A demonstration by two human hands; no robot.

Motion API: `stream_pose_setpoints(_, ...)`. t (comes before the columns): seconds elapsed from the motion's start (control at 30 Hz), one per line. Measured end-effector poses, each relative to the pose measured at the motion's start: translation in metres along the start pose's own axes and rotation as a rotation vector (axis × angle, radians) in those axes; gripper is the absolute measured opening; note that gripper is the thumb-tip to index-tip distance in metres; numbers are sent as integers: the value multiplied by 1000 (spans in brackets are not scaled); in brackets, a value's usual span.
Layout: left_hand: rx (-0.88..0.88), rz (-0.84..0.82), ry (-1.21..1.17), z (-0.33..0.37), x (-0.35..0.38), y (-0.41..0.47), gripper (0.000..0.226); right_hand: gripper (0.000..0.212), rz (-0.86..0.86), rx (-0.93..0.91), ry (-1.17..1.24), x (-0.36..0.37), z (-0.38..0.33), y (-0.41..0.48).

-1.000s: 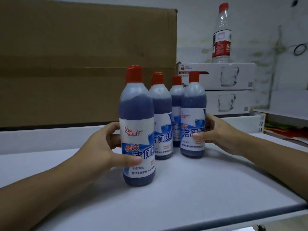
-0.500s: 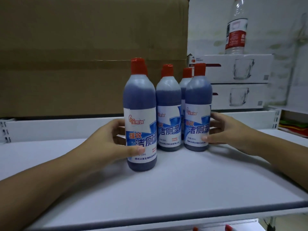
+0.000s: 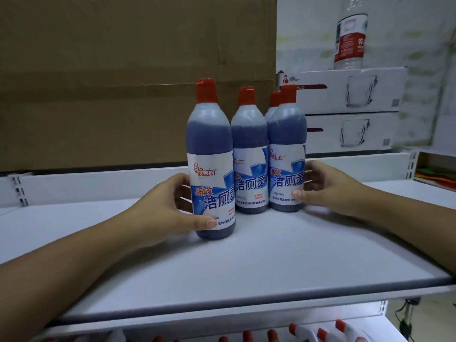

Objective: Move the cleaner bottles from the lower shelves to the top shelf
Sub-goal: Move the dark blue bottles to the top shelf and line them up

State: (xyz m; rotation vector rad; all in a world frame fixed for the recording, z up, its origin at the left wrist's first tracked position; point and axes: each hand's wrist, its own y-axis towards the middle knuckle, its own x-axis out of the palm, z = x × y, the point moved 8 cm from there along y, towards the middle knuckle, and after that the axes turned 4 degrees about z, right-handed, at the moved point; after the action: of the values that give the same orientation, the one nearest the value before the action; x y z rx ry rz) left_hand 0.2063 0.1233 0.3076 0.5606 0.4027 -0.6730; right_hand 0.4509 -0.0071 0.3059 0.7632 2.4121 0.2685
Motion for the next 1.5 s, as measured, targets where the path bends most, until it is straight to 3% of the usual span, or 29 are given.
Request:
stream_pose_setpoints(0.5,110,-16,156,10,1,-1,85,58,0,38,-175,-3,-7,-7)
stream_pose_setpoints(0.73,98,-32,314,22,2,-9,61,71,5,5,-396,-9,-17,-16)
stream_pose_setpoints(0.83,117,195,373,43,-21,-30,39,61,192,-106,-464,-29,-38,-33)
stream_pose_setpoints(0.9,289,475,243,67,-39,-71,17,40,386,-216,-389,-45,-57,-61)
stream_pose_setpoints(0.97,542,608,127,90,-31,-134,10,26,536,-412,-316,-52,-75,-107)
stream_pose_setpoints(1.07,778,426,149,99,23,-209,12,20,578,-734,-228,-34,-94,-195)
stream_pose_setpoints(1.13,709,245,189,68,63,-226,14,16,493,-800,-190,-8,-83,-236)
stream_pose_setpoints(1.2,450,98,172,13,100,-221,13,17,329,-626,-215,27,-39,-240)
stream_pose_setpoints(1.33,-126,-86,115,-121,171,-205,21,13,-45,127,-479,107,119,-225)
stream_pose_setpoints(1.4,-306,-202,149,-162,205,-202,7,26,-172,320,-592,138,175,-232)
stream_pose_setpoints(1.5,-458,-241,137,-195,237,-192,22,41,-280,538,-628,178,219,-245)
